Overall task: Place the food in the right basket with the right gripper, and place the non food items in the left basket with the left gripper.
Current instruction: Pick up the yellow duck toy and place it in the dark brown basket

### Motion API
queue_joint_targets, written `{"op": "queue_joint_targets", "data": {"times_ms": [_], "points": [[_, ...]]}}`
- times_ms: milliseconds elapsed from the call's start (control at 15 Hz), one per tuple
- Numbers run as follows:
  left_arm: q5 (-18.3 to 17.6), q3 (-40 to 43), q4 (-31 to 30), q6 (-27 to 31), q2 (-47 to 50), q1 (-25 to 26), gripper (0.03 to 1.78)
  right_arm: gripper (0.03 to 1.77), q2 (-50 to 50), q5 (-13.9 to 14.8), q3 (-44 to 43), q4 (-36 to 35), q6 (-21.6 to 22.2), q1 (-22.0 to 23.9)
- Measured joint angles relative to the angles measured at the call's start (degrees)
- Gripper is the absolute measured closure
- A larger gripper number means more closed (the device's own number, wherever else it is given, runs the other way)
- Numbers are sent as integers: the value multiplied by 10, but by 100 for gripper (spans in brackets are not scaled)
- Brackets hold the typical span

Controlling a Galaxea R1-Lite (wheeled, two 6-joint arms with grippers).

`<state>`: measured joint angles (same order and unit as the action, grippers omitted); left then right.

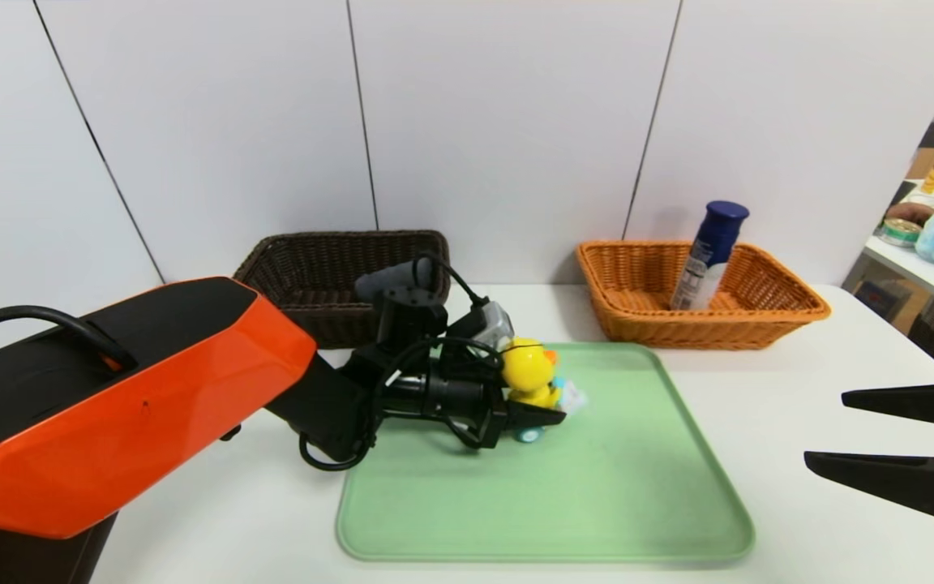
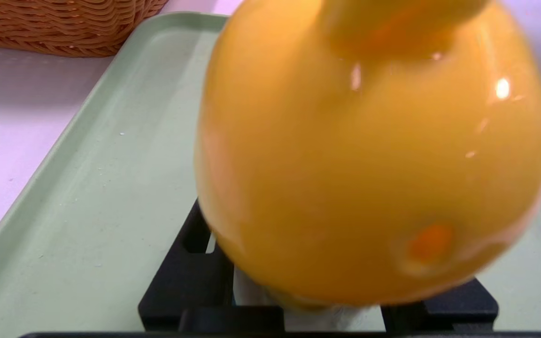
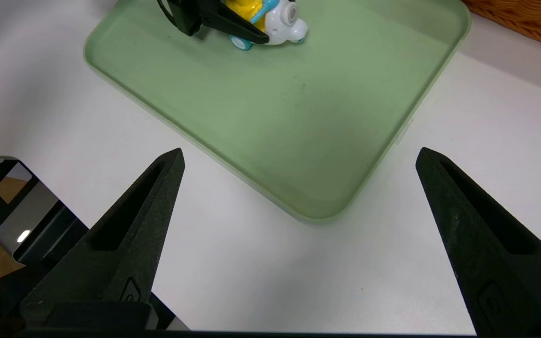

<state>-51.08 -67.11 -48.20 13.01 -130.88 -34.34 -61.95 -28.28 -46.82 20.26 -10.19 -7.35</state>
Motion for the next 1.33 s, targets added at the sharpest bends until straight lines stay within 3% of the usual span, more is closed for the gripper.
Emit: {"op": "queue_joint_targets", "data": {"times_ms": [667, 933, 1333], "points": [[8, 8, 7, -30, 75, 1, 105, 10, 8, -1, -3, 0, 2, 3], [26, 12, 42, -32, 133, 7, 105, 10, 14, 0, -7, -1, 4, 3], [49, -1, 116, -43, 235, 94, 105, 10, 16, -3, -7, -7, 13, 3]]}}
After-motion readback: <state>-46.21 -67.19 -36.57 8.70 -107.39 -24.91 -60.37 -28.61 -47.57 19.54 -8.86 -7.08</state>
